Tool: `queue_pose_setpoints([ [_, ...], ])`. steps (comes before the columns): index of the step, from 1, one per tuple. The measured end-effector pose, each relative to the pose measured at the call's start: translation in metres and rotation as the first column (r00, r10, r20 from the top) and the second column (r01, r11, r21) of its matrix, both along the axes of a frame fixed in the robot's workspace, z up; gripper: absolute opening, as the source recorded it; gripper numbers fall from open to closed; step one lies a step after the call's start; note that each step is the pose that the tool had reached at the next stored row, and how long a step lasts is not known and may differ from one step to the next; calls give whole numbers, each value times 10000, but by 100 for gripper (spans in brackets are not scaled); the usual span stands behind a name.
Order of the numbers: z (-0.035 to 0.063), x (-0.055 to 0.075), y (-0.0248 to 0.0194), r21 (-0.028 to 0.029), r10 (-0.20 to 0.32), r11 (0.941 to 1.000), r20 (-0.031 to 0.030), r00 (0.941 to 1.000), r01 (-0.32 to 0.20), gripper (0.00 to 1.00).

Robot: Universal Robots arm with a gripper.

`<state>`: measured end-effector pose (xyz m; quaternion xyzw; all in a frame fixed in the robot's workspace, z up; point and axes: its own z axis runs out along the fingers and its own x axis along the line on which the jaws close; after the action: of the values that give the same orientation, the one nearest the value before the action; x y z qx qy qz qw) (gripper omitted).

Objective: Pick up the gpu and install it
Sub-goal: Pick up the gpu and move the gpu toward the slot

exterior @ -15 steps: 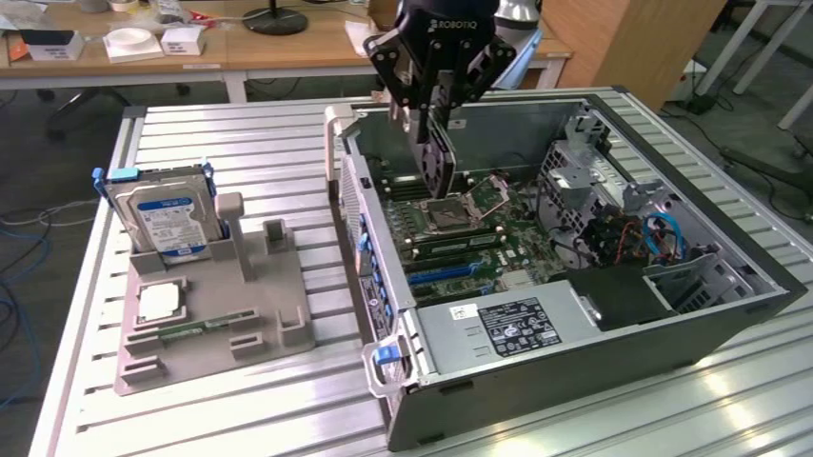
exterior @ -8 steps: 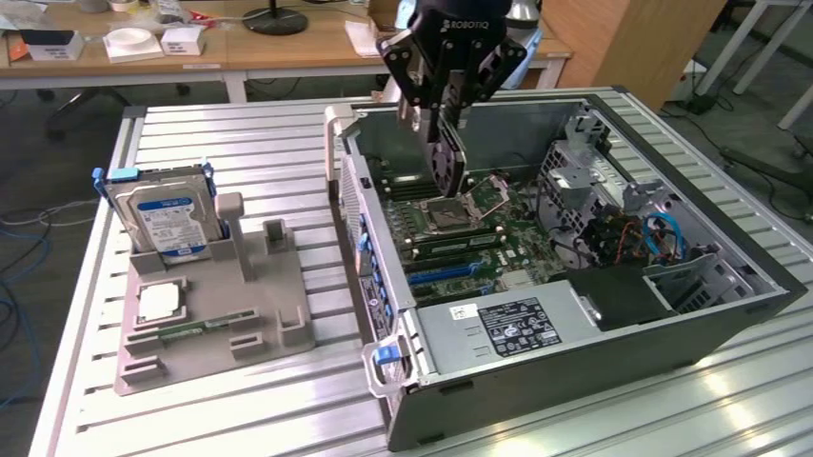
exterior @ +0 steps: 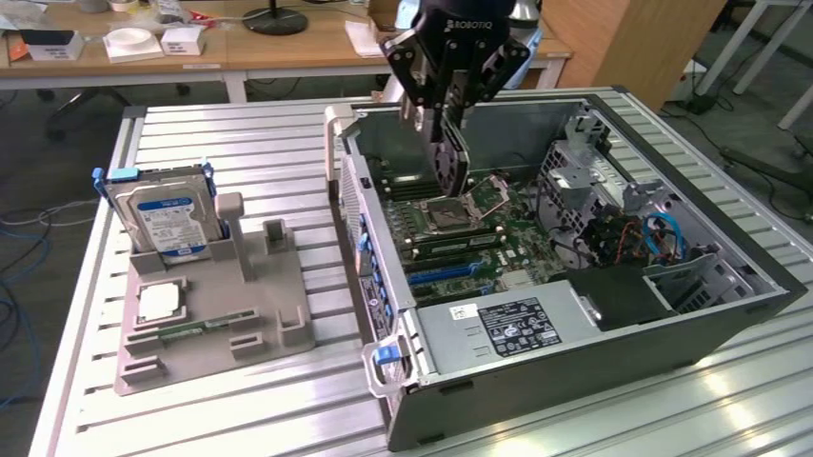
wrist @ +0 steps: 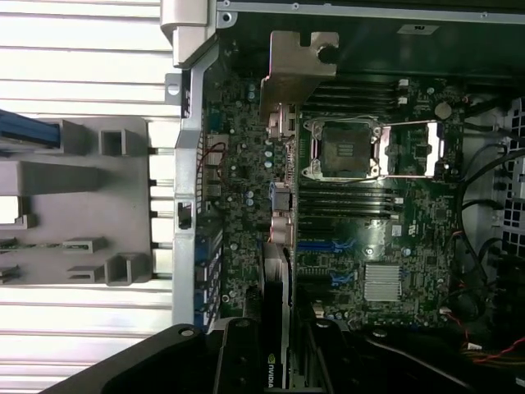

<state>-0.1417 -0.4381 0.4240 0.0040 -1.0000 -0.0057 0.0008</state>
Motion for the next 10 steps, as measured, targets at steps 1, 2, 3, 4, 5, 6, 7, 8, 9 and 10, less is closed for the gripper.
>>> queue_pose_setpoints([
  [1,0,8,0,0,-1,10000,1,10000,1,26],
  [2,-1,18,0,1,-1,10000,1,10000,1,26],
  [3,0,29,0,0,-1,10000,0,10000,1,26],
  [4,0,42,0,0,-2,10000,0,10000,2,26],
  [5,0,54,0,1,-1,10000,0,10000,1,26],
  [6,0,65,0,-1,-1,10000,0,10000,1,26],
  [7,0,76,0,0,-1,10000,0,10000,1,26],
  [8,0,86,0,-1,0,10000,0,10000,0,26],
  [9,0,97,0,0,-1,10000,1,10000,1,26],
  [10,0,118,0,1,0,10000,1,10000,0,26],
])
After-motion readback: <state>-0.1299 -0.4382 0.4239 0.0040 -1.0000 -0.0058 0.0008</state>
